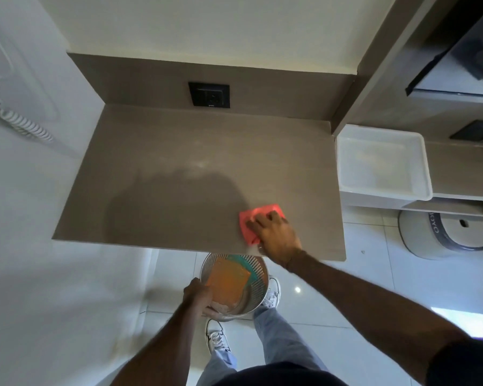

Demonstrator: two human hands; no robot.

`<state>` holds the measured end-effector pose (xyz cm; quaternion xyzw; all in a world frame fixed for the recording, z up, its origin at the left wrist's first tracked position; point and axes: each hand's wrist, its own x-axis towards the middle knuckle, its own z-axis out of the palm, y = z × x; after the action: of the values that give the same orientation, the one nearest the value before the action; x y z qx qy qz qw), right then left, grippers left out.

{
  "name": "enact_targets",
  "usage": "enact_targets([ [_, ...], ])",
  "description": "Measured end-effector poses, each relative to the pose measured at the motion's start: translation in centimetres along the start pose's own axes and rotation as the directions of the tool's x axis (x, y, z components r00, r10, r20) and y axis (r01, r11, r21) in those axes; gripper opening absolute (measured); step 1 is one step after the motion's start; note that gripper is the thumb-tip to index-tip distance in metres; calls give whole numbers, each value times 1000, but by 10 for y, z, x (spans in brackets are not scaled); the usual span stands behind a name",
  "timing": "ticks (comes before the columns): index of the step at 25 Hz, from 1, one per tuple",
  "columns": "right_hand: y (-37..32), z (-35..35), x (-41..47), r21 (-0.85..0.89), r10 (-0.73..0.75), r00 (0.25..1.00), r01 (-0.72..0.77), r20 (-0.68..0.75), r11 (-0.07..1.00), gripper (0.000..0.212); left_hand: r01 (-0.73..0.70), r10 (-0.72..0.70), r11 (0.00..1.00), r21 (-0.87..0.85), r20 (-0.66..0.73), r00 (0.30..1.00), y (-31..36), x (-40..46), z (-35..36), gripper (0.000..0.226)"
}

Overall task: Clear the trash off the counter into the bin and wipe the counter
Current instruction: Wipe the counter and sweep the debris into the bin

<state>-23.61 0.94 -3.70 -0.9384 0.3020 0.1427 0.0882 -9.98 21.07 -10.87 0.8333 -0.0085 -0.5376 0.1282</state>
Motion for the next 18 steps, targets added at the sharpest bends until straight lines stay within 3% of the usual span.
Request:
enact_targets([
  [4,-47,19,-58,178,63,998,-59,-22,982,51,-42,43,999,33,-20,999,1,-2,-8,41],
  [7,-77,19,-78,555,262,961,-174,-84,814,44,-86,86,996,13,13,996,-3,-4,-13,35],
  [10,-57,1,-74,752,541,825,-251,-163,610,43,-100,99,995,28,17,995,-9,-10,-19,33],
  [13,-11,-21,-60,697,714,652,-387,-256,604,42,-115,114,993,40,24,993,-13,-15,-25,33],
  [14,-3,-23,-54,634,716,655,-453,-239,626,41,-117,116,993,35,25,993,-14,-17,-26,33],
  [16,-14,-17,-47,469,644,750,-520,-150,714,38,-123,122,992,20,34,992,-18,-20,-28,39],
  [18,-52,-3,-44,367,509,854,-442,-105,818,32,-126,126,992,13,36,991,-22,-22,-31,45],
])
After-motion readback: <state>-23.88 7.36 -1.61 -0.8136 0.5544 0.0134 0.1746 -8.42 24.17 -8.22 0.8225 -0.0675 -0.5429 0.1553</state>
